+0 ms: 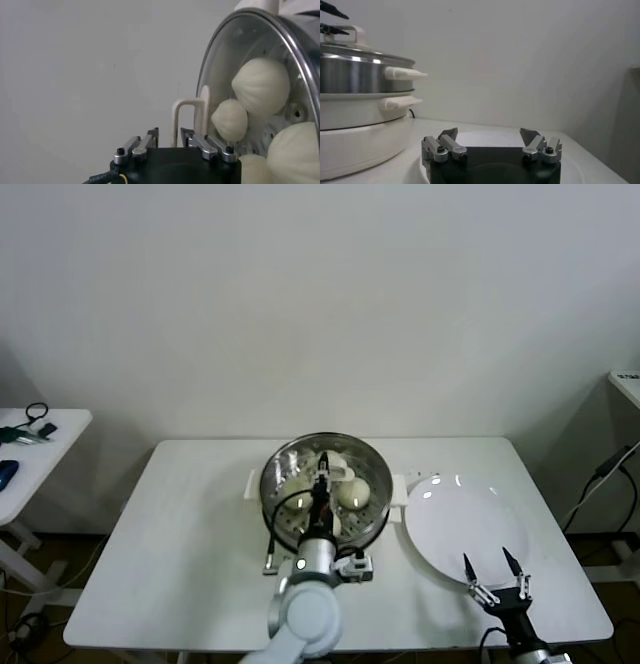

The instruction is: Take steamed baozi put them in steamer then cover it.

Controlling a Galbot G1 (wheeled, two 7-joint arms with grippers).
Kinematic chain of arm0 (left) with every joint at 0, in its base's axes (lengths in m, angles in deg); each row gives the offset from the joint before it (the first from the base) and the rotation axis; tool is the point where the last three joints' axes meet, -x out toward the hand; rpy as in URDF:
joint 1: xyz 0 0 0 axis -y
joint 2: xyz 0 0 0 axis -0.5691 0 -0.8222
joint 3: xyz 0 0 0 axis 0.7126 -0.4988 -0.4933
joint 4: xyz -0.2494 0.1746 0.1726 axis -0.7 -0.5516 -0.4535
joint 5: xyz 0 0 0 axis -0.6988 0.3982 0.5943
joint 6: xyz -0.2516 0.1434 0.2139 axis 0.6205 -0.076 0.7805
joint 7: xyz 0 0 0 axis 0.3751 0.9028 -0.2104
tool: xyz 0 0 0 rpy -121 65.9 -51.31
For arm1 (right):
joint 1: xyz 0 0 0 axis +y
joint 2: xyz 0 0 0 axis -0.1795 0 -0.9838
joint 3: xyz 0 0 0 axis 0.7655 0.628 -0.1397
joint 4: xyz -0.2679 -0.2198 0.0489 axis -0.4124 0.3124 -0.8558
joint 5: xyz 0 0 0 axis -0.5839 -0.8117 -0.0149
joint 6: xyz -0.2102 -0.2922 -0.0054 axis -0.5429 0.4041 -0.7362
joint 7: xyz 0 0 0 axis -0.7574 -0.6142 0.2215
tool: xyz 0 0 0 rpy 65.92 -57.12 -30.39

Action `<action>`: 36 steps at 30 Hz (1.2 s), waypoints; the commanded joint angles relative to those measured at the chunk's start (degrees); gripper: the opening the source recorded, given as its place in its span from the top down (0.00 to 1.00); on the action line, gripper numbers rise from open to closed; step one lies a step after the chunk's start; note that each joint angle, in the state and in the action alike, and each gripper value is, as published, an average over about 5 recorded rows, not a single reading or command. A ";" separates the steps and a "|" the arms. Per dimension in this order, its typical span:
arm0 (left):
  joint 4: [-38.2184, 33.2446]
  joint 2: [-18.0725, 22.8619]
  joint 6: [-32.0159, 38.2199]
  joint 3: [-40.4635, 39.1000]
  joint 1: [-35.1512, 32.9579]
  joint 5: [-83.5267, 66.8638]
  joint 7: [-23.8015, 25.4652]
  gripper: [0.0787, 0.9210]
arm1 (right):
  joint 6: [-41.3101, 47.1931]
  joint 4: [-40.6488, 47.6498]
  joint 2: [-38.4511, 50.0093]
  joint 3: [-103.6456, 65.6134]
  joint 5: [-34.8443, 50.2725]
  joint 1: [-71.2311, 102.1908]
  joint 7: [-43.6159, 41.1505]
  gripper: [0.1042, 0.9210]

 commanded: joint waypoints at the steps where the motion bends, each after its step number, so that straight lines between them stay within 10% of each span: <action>1: -1.06 0.00 0.03 -0.15 0.17 -1.32 -0.27 0.64 | 2.48 -0.58 0.41 0.37 -0.46 0.21 0.86 0.12; 11: -9.48 -3.90 0.64 -0.43 -2.73 -6.00 0.62 0.29 | 1.92 -2.27 0.68 1.27 -0.16 0.66 5.67 0.12; 20: -17.99 -8.84 6.82 5.27 -11.36 -14.08 -8.45 0.12 | 0.48 -3.55 1.39 2.06 -0.53 0.19 8.56 0.12; 29: -21.07 -10.77 18.62 26.97 -18.96 -56.65 -21.79 0.12 | 0.26 -2.25 0.69 2.69 1.35 -0.84 9.82 0.12; 36: -11.76 -12.88 36.66 49.35 -26.71 -98.08 -16.23 0.12 | 0.69 -1.76 0.73 3.51 2.60 -1.22 9.62 0.12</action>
